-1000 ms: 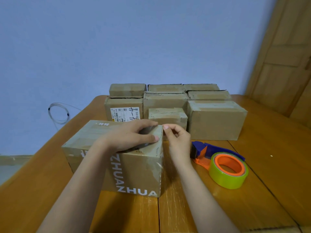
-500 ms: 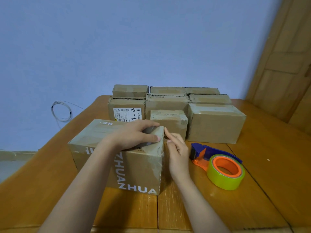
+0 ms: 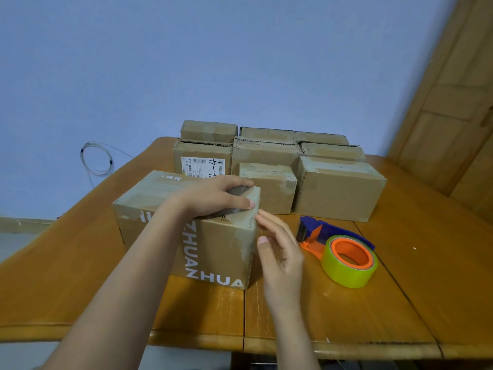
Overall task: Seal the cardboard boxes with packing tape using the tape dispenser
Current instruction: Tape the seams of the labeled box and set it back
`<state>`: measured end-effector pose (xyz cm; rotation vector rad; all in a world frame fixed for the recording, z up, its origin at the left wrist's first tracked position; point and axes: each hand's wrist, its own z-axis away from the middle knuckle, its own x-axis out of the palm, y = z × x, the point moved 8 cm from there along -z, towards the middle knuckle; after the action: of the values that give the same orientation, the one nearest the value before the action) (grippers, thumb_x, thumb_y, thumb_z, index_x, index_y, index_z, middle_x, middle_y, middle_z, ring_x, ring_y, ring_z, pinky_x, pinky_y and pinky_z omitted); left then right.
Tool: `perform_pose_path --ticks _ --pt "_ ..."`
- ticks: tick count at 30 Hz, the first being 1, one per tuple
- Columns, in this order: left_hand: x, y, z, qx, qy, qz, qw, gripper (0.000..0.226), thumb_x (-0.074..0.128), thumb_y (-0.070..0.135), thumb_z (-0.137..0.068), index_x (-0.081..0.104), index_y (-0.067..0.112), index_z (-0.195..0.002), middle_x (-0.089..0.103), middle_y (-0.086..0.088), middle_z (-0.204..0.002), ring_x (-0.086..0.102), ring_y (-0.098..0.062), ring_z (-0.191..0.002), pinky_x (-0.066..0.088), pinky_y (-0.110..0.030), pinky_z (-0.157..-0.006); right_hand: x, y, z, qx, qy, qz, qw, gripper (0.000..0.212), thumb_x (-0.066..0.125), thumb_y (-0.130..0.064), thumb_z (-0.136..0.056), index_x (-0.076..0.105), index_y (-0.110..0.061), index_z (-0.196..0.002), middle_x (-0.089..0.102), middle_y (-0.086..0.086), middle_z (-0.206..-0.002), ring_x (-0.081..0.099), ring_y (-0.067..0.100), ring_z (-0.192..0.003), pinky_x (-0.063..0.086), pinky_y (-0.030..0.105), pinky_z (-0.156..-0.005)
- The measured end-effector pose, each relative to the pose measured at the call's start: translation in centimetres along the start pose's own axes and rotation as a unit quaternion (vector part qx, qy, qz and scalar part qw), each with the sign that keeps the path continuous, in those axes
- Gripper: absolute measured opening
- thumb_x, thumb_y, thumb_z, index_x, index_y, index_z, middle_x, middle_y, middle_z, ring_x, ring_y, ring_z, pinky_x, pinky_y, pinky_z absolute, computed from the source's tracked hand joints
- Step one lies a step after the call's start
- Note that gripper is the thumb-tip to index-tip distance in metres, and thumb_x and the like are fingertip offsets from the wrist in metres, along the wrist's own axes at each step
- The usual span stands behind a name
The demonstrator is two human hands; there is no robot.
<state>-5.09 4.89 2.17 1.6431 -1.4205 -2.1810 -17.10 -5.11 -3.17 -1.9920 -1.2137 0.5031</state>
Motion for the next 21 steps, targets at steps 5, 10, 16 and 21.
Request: perform_pose_path --ticks 5,10,16,21 --pt "0.2 0.0 0.1 0.0 -0.01 0.008 1.0 0.056 0.063 0.041 -0.089 0.045 0.033 -0.141 0.045 0.01 -0.138 0.044 -0.007 -0.116 0.034 -0.024 -0.091 0.7 0.3 1.5 0.027 0.013 -0.003 1.0 0.034 0.049 -0.03 -0.087 0.059 -0.035 -0.119 0.056 -0.03 -0.126 0.049 0.0 -0.124 0.039 0.011 -0.097" --pt "0.2 0.3 0.3 -0.001 -0.014 0.003 1.0 0.056 0.062 0.041 -0.09 0.044 0.033 -0.142 0.042 0.01 -0.141 0.04 -0.006 -0.115 0.03 -0.023 -0.092 0.8 0.7 1.6 0.058 -0.038 -0.003 0.998 0.035 0.052 -0.022 -0.091 0.054 -0.035 -0.124 0.048 -0.035 -0.132 0.041 -0.004 -0.13 0.034 0.009 -0.101" --pt "0.2 0.4 0.6 0.001 -0.014 0.004 1.0 0.057 0.062 0.043 -0.089 0.043 0.033 -0.142 0.042 0.01 -0.142 0.041 -0.007 -0.116 0.032 -0.025 -0.094 -0.4 1.1 1.4 0.1 -0.009 -0.073 0.992 0.03 0.061 -0.023 -0.085 0.066 -0.038 -0.11 0.066 -0.011 -0.119 0.058 0.009 -0.117 0.048 0.028 -0.097" --pt "0.2 0.6 0.7 0.005 -0.017 -0.013 1.0 0.058 0.062 0.043 -0.089 0.042 0.033 -0.143 0.04 0.008 -0.145 0.039 -0.006 -0.117 0.029 -0.024 -0.093 0.0 0.6 0.7 0.063 0.035 -0.057 0.996 0.016 0.069 -0.036 -0.077 0.07 -0.041 -0.092 0.068 -0.006 -0.106 0.062 0.015 -0.106 0.051 0.031 -0.089"
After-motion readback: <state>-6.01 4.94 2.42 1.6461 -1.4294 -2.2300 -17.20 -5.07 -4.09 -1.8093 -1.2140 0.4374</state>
